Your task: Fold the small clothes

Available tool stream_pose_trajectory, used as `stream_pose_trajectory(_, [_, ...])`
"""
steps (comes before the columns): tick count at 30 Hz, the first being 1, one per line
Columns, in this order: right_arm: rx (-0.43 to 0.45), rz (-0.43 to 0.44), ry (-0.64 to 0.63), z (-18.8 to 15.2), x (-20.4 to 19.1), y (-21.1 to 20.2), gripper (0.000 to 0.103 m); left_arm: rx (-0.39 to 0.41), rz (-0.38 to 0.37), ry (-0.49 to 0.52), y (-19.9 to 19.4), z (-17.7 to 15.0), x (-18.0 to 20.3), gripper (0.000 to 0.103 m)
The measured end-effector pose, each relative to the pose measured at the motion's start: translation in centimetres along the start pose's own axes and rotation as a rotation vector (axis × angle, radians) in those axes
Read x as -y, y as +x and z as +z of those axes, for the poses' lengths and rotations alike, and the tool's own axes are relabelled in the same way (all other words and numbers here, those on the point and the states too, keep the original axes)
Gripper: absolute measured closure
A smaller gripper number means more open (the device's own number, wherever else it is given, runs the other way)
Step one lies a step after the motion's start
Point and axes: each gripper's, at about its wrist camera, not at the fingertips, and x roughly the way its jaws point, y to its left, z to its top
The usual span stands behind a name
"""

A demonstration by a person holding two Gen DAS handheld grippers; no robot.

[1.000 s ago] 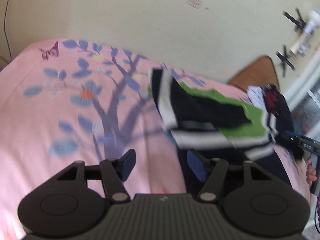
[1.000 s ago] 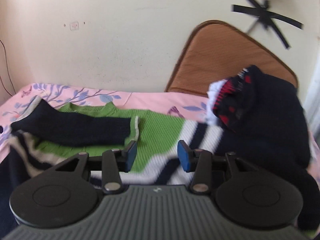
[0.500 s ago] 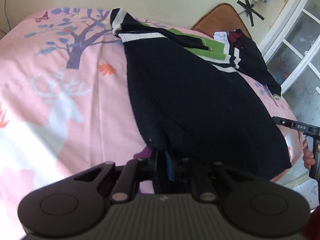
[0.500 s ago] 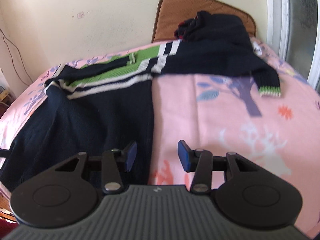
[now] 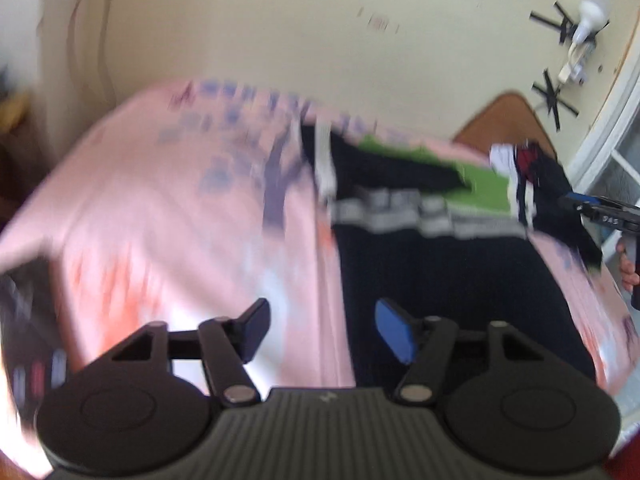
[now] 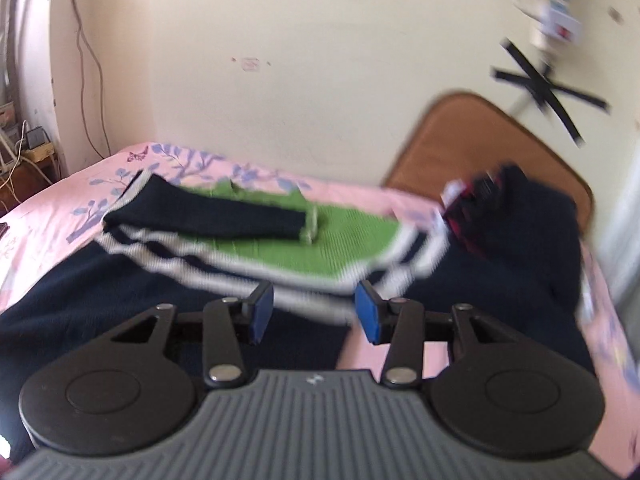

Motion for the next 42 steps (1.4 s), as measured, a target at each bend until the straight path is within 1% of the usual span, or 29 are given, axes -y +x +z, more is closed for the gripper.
stream_pose_trajectory(2, [-0.012,0.052,0.014,3.1,1.6,5.0,0.042,0.067,0.000,0.017,4.2,4.2,0.2,0.006])
stream_pose_trajectory(4, [-0.060,0.111,0.061,5.6,2.3,10.6,0.040,0.076,-0.034,-0.001,9.1,7.7,-0.1,0.006])
stream_pose_trajectory(6, [-0.110,0.103,0.112,6.9,2.2,15.7,0.039,0.017,-0.050,-0.083,14.0,10.3,-1.1,0.006])
stream_pose_trajectory(8, [-0.157,0.093,0.166,7.5,2.0,19.7,0.039,-0.011,-0.040,-0.162,17.5,11.6,-2.2,0.007])
stream_pose_trajectory(9, [-0.180,0.133,0.186,7.4,1.9,20.8,0.040,-0.015,-0.039,-0.186,18.4,11.8,-2.5,0.008])
stream_pose_trajectory(10, [-0.192,0.175,0.181,7.3,1.6,21.1,0.041,-0.015,-0.053,-0.199,19.0,12.0,-2.6,0.008])
stream_pose_trajectory(11, [-0.187,0.177,0.152,7.0,1.3,20.9,0.040,-0.011,-0.070,-0.200,19.4,12.0,-2.6,0.008])
stream_pose_trajectory(13, [-0.184,0.136,0.093,6.0,1.2,20.2,0.040,-0.009,-0.089,-0.187,19.6,11.9,-2.8,0.008])
stream_pose_trajectory(15, [-0.205,0.135,0.125,4.7,1.9,19.6,0.042,-0.008,-0.107,-0.173,19.7,11.7,-3.2,0.007])
stream_pose_trajectory(16, [-0.221,0.152,0.132,4.0,2.0,19.5,0.063,-0.010,-0.110,-0.170,19.8,11.7,-3.2,0.007])
stream_pose_trajectory(17, [-0.245,0.148,0.122,3.4,1.6,19.7,0.091,-0.017,-0.109,-0.166,20.2,11.9,-3.3,0.007])
stream_pose_trajectory(20, [-0.180,0.081,0.092,3.4,0.8,17.6,0.095,-0.032,-0.094,-0.175,21.0,12.3,-3.7,0.008])
stream_pose_trajectory(22, [-0.153,0.031,0.140,3.7,1.7,15.6,0.095,-0.034,-0.100,-0.192,21.3,12.5,-4.0,0.009])
stream_pose_trajectory(24, [-0.175,-0.053,0.119,3.0,2.2,14.5,0.094,-0.059,-0.113,-0.210,21.9,12.7,-4.2,0.019])
stream_pose_trajectory(26, [-0.256,-0.089,0.048,2.3,2.5,15.1,0.087,-0.072,-0.111,-0.176,22.5,12.9,-3.4,0.021])
stream_pose_trajectory(27, [-0.246,-0.113,0.025,2.4,2.5,15.2,0.085,-0.078,-0.099,-0.147,22.7,13.1,-2.8,0.024])
stream_pose_trajectory(28, [-0.215,-0.134,0.008,2.9,2.6,15.4,0.078,-0.082,-0.099,-0.125,22.9,13.1,-2.3,0.025])
stream_pose_trajectory(29, [-0.179,-0.122,0.004,3.6,2.6,15.6,0.072,-0.088,-0.110,-0.111,23.1,13.2,-1.9,0.029])
stream_pose_trajectory(30, [-0.145,-0.084,0.011,4.5,2.5,16.1,0.070,-0.096,-0.118,-0.108,23.3,13.3,-1.6,0.031])
stream_pose_trajectory(31, [-0.126,-0.036,0.024,5.4,2.5,16.9,0.059,-0.096,-0.116,-0.106,23.5,13.3,-1.3,0.037])
stream_pose_trajectory(32, [-0.119,0.017,0.038,6.3,2.3,18.2,0.044,-0.097,-0.119,-0.089,23.7,13.4,-0.9,0.075])
stream_pose_trajectory(33, [-0.116,0.048,0.045,6.8,2.2,19.6,0.037,-0.108,-0.117,-0.073,24.0,13.4,-0.5,0.085])
stream_pose_trajectory(34, [-0.125,0.065,0.054,7.2,2.0,21.6,0.030,-0.096,-0.101,-0.070,24.0,13.4,-0.2,0.086])
stream_pose_trajectory(36, [-0.188,0.092,0.090,7.2,1.9,25.1,0.031,-0.078,-0.071,-0.035,23.7,13.6,0.5,0.089])
stream_pose_trajectory(37, [-0.230,0.107,0.089,6.9,1.7,26.5,0.045,-0.068,-0.053,-0.017,23.5,13.6,0.8,0.089])
stream_pose_trajectory(38, [-0.252,0.136,0.080,6.6,1.4,27.3,0.084,-0.053,-0.036,-0.003,23.1,13.7,1.0,0.089])
stream_pose_trajectory(39, [-0.228,0.143,0.094,6.9,0.8,26.7,0.087,-0.034,-0.032,-0.003,22.7,14.0,0.9,0.090])
stream_pose_trajectory(40, [-0.210,0.119,0.071,7.3,0.2,26.0,0.089,-0.016,-0.034,-0.015,22.2,14.4,0.8,0.090])
stream_pose_trajectory(42, [-0.161,0.094,0.090,8.0,0.5,24.9,0.090,-0.003,-0.023,-0.045,22.0,15.8,0.4,0.090])
